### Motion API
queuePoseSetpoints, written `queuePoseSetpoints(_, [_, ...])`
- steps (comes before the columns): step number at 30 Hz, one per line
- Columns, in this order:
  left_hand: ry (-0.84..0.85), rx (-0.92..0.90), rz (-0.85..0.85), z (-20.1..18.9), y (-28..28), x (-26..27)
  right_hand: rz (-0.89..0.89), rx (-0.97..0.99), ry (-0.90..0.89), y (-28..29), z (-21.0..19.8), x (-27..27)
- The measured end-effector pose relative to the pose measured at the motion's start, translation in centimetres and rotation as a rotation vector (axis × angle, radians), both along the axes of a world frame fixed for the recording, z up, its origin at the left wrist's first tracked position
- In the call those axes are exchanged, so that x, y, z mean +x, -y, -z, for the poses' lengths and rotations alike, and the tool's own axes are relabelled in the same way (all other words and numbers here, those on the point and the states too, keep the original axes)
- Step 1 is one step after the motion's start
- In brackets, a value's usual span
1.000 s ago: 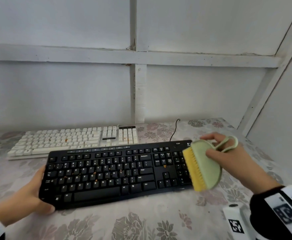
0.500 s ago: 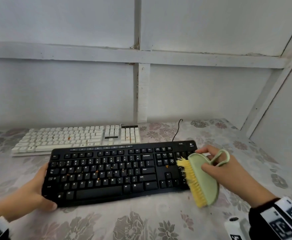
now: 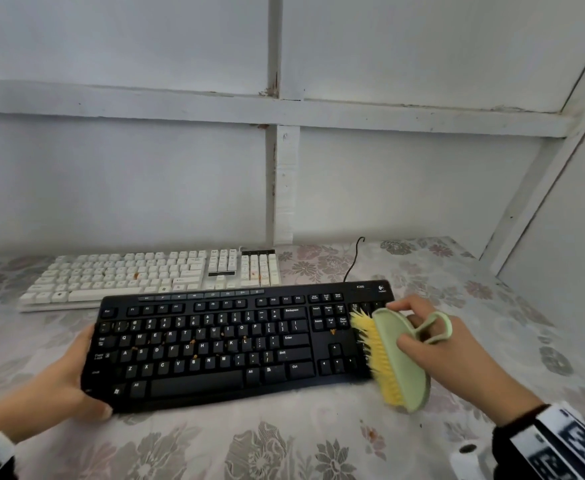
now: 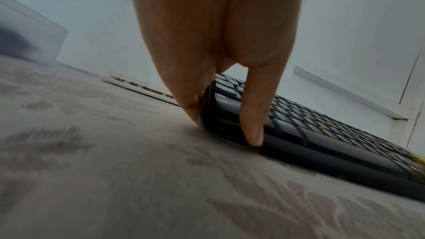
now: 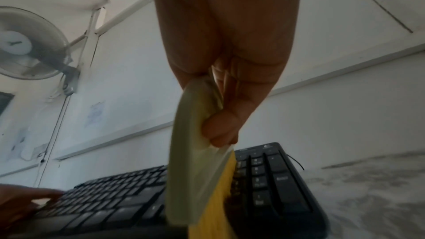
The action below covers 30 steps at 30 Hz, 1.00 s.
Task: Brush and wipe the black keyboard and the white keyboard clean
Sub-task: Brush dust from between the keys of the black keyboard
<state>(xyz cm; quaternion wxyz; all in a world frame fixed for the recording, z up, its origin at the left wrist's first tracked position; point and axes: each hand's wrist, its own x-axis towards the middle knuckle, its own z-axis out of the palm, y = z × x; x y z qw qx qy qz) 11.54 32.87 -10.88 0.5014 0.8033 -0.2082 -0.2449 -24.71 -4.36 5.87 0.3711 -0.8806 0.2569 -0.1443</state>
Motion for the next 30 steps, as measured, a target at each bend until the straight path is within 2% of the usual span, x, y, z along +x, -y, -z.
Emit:
queuePoseSetpoints(3, [-0.003, -0.054, 0.009, 1.2, -0.3, 1.0, 0.011, 0.025, 0.055, 0.7, -1.1, 0.0])
queuePoseSetpoints(6, [-0.068, -0.085, 0.053, -0.6, 0.2, -0.2, 0.081, 0.005, 0.152, 1.4, -1.9, 1.4])
queuePoseSetpoints(8, [-0.015, -0.091, 0.069, -2.0, 0.5, -1.6, 0.111, -0.015, 0.177, 1.5, -1.7, 2.2])
queuePoseSetpoints(11, [0.000, -0.110, 0.073, -3.3, 0.8, -3.0, 0.084, -0.022, 0.115, 1.0, -0.8, 1.8])
queuePoseSetpoints(14, [0.017, -0.108, 0.068, -3.4, 1.0, -3.0, 0.026, -0.010, 0.000, 0.2, -0.1, 0.2])
queuePoseSetpoints(16, [-0.013, -0.123, 0.083, -3.1, 1.0, -2.7, 0.022, -0.001, -0.008, 0.1, -0.5, -0.2])
queuePoseSetpoints(22, [-0.020, -0.146, 0.094, -3.3, 1.1, -3.0, 0.066, 0.000, 0.214, 0.5, -2.0, 2.6])
queuePoseSetpoints(25, [-0.018, -0.141, 0.080, -3.8, 1.2, -3.4, 0.047, -0.015, 0.172, 0.3, -1.4, 3.7])
queuePoseSetpoints(30, [-0.031, -0.127, 0.090, -4.1, 1.1, -3.7, -0.011, -0.042, 0.031, -0.4, 0.2, 2.1])
